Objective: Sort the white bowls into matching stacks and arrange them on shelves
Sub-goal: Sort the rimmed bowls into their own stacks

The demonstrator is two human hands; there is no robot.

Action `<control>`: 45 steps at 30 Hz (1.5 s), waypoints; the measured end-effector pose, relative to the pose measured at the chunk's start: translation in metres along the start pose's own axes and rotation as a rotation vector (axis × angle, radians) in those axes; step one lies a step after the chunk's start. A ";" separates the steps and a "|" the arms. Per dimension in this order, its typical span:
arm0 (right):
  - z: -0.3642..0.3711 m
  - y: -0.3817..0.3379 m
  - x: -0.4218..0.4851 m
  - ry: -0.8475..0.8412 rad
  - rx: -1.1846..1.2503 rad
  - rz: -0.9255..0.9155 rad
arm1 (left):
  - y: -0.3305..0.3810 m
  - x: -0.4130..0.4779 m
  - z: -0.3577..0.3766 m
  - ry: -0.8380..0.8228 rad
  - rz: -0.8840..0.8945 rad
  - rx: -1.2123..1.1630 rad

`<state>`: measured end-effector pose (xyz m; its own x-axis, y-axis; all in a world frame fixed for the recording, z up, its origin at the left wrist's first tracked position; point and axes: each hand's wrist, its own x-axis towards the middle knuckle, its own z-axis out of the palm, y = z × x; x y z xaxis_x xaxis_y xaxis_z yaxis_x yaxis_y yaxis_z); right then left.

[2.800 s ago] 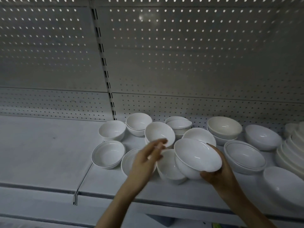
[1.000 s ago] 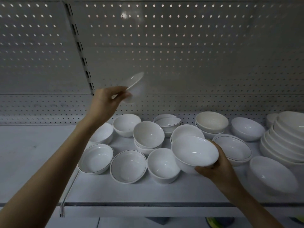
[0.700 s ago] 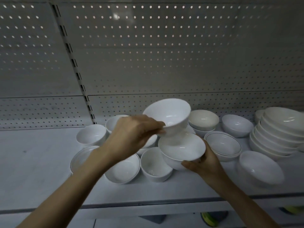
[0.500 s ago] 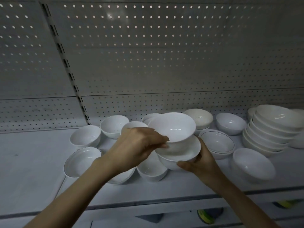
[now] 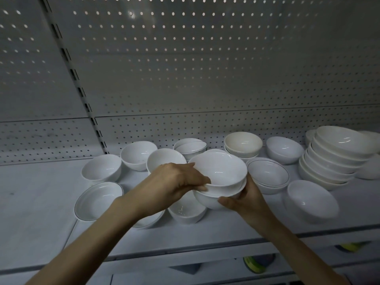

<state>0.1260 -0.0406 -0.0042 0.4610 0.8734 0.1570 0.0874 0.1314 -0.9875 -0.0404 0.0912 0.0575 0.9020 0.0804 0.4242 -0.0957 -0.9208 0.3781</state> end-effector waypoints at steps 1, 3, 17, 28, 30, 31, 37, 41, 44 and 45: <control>0.000 0.001 0.000 0.002 -0.005 -0.002 | -0.001 0.000 0.000 -0.010 0.000 0.002; 0.001 0.001 -0.001 0.009 -0.015 -0.006 | -0.004 -0.002 0.001 -0.031 0.002 0.024; -0.003 0.005 -0.005 0.022 -0.019 -0.054 | 0.038 -0.012 0.046 0.510 -0.653 -0.882; -0.009 0.005 -0.005 -0.178 -0.132 -0.019 | 0.030 -0.013 0.057 0.418 -0.860 -1.596; -0.018 0.003 -0.007 -0.245 -0.146 -0.018 | 0.028 -0.016 0.057 0.421 -0.874 -1.605; -0.020 0.002 -0.007 -0.249 -0.151 -0.020 | 0.027 -0.017 0.056 0.418 -0.878 -1.604; -0.012 -0.003 -0.016 -0.225 0.008 0.058 | 0.026 -0.021 0.056 0.391 -0.868 -1.607; -0.005 -0.005 -0.016 -0.152 -0.029 0.040 | 0.026 -0.020 0.056 0.378 -0.854 -1.642; -0.004 -0.009 -0.017 -0.128 -0.011 0.023 | 0.027 -0.020 0.056 0.374 -0.857 -1.647; -0.003 -0.009 -0.017 -0.128 0.002 0.020 | 0.027 -0.020 0.056 0.371 -0.852 -1.647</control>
<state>0.1206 -0.0578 0.0021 0.3459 0.9287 0.1338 0.0770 0.1140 -0.9905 -0.0371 0.0432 0.0131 0.8168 0.5298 -0.2284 -0.1889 0.6197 0.7618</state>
